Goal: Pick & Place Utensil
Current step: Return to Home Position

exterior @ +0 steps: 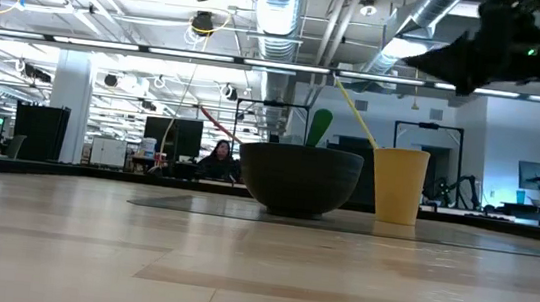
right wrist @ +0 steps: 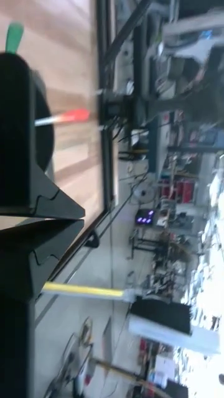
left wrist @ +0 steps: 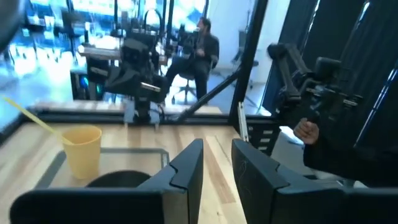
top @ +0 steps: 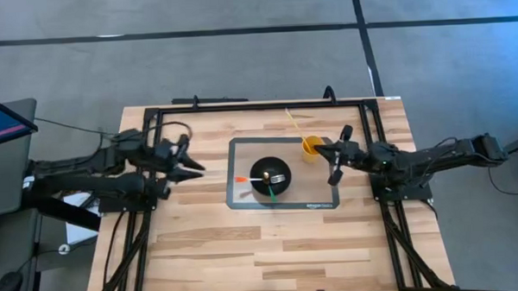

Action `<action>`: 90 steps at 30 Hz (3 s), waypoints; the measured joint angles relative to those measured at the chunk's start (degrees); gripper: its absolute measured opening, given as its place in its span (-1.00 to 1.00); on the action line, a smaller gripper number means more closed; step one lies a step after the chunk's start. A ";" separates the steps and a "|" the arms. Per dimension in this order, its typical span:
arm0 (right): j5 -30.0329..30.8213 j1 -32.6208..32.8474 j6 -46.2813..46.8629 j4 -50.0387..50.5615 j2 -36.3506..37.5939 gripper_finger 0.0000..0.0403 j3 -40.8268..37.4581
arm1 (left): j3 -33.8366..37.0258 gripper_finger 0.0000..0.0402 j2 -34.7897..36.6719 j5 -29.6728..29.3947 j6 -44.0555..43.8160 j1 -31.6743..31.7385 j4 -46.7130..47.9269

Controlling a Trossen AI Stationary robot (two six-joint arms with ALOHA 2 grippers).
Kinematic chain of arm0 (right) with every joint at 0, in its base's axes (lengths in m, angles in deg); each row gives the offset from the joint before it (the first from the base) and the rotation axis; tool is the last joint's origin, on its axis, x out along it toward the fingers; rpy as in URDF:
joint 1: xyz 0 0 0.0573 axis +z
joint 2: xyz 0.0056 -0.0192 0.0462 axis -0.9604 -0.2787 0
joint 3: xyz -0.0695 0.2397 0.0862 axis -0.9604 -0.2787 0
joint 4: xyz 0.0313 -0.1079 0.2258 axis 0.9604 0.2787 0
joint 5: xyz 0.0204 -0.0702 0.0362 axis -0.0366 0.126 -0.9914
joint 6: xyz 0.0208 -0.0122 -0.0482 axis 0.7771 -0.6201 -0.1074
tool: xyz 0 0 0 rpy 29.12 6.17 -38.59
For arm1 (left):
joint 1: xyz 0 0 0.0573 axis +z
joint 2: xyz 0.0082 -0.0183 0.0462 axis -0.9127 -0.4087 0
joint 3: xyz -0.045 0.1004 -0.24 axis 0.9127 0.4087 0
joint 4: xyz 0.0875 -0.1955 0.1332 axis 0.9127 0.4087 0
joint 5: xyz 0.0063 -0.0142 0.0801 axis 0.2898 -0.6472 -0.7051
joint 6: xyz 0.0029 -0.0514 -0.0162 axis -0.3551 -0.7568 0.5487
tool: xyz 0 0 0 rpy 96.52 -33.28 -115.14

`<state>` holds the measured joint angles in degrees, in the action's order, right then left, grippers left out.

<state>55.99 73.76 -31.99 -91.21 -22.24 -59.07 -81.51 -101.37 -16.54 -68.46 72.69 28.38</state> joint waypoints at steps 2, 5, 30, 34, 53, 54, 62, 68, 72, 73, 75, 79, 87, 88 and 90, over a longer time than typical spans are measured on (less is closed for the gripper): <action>0.00 1.63 -0.26 2.11 3.18 -0.97 0.00 | 2.66 -0.58 4.90 0.02 1.05 0.00 0.37; 0.00 4.39 -0.30 6.60 8.82 -0.97 0.00 | 6.38 -0.58 11.80 -1.30 1.46 0.15 0.51; 0.24 15.39 4.07 39.25 40.93 -0.97 0.00 | 19.51 -0.58 35.72 -3.23 -0.53 2.62 1.70; 0.17 15.48 4.16 39.93 41.15 -0.97 -0.03 | 23.31 -0.58 35.84 -4.31 -0.56 2.62 -0.97; 2.19 15.37 1.78 41.29 41.15 -0.97 -1.14 | 33.99 -0.58 35.52 -9.77 -2.48 2.62 -13.44; 2.22 15.37 1.47 40.75 41.15 -0.97 -1.49 | 33.99 -0.58 35.29 -9.88 -2.47 2.62 -13.47; 2.23 15.35 -1.74 36.73 41.15 -0.97 -5.09 | 33.99 -0.58 34.69 -9.90 -2.36 2.62 -13.89; 2.23 15.35 -0.29 36.60 41.18 -0.97 -4.98 | 33.97 -0.58 34.69 -9.90 -1.99 2.60 -16.92; 2.16 15.36 1.68 36.75 41.18 -0.97 -5.09 | 33.97 -0.58 34.69 -9.89 -1.89 2.61 -17.07; 2.15 15.35 1.72 36.28 41.18 -0.97 -5.54 | 33.97 -0.58 34.69 -9.90 -1.86 2.60 -17.07; 2.16 15.35 1.53 34.76 41.18 -0.97 -7.28 | 33.97 -0.58 34.69 -9.90 -1.85 2.61 -17.11; 2.99 15.26 1.03 31.73 41.03 -0.97 -8.55 | 33.97 -0.58 34.69 -9.90 -1.84 2.60 -17.25; 2.94 15.30 2.38 32.32 39.49 -0.97 -8.55 | 33.97 -0.58 34.65 -9.89 -1.85 2.60 -17.29; 2.95 15.30 2.35 32.32 39.23 -0.97 -8.55 | 33.97 -0.58 34.65 -9.89 -1.86 2.60 -17.29; 2.93 15.30 2.33 32.38 38.93 -0.97 -8.55 | 33.97 -0.58 34.65 -9.88 -1.85 2.60 -17.29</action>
<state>58.92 89.06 -29.67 -58.83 16.68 -67.61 -47.54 -66.72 -26.42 -70.31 75.29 11.09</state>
